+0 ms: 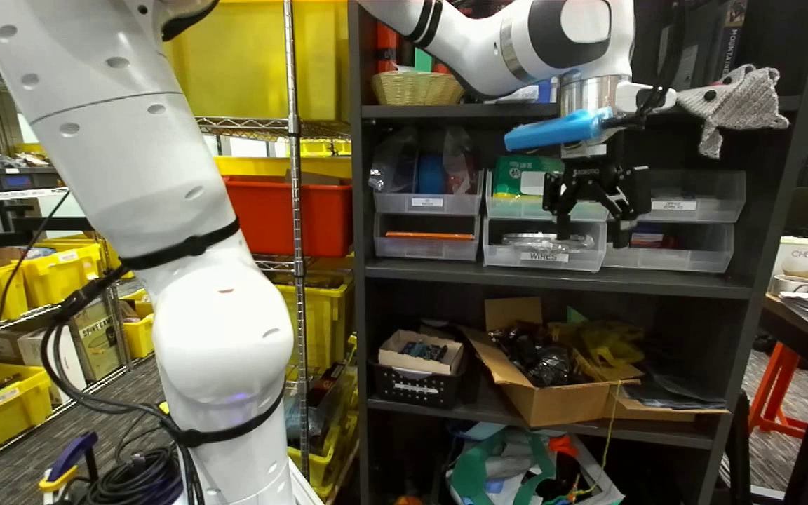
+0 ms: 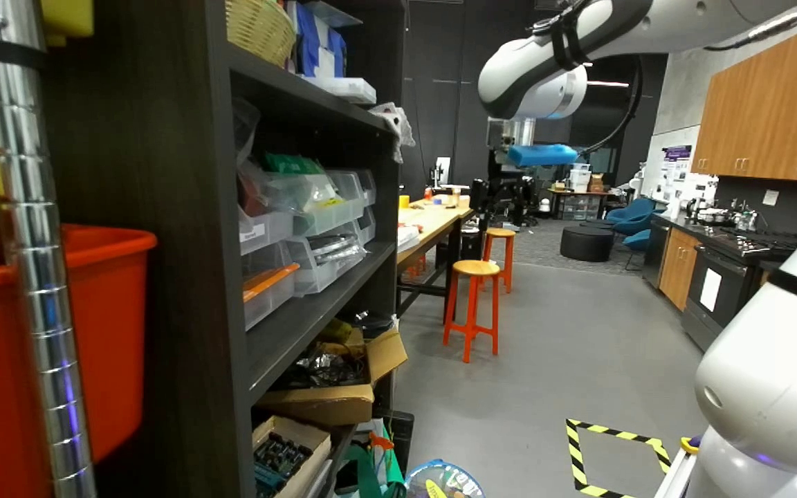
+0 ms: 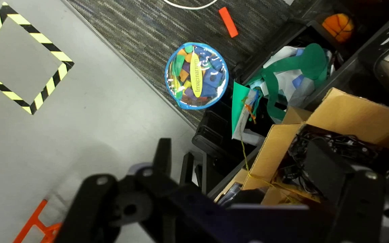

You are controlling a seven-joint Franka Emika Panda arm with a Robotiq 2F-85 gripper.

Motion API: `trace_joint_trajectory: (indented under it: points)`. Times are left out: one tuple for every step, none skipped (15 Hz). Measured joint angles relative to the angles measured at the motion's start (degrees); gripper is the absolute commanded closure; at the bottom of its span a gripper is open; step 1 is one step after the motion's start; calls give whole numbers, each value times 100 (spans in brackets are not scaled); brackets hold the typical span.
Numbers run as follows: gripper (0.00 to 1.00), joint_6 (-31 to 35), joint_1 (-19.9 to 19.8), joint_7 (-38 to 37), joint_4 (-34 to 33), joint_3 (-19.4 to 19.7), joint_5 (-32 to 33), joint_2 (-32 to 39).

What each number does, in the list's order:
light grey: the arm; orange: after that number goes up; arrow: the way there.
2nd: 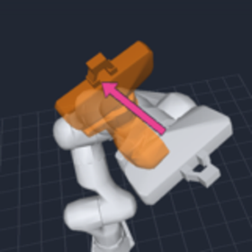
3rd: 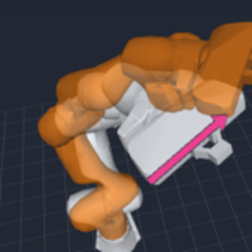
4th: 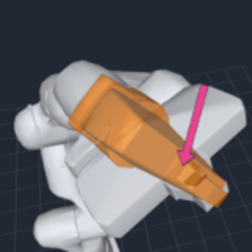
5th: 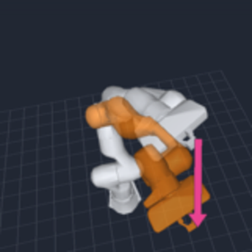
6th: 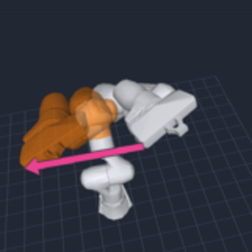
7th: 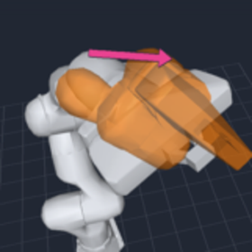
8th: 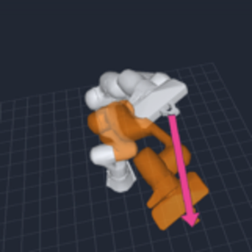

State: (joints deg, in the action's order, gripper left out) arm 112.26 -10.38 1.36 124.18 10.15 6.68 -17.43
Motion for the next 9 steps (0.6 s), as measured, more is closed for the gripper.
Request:
trace_joint_trajectory:
  points:
    - [0, 381, -6, 115, 267, 101, 0, -47]
    - [0, 778, -23, 260, 561, 201, 0, -104]
    - [0, 1183, -35, 423, 864, 303, -3, -166]
    - [0, 1594, -47, 639, 1178, 406, -18, -234]
    - [0, 1973, -47, 896, 1464, 505, -74, -293]
    - [0, 2330, -41, 1209, 1725, 597, -208, -345]
    - [0, 2662, -14, 1548, 1964, 693, -403, -394]
    - [0, 2956, 38, 1883, 2172, 794, -649, -438]
    - [0, 3178, 128, 2207, 2341, 903, -928, -480]
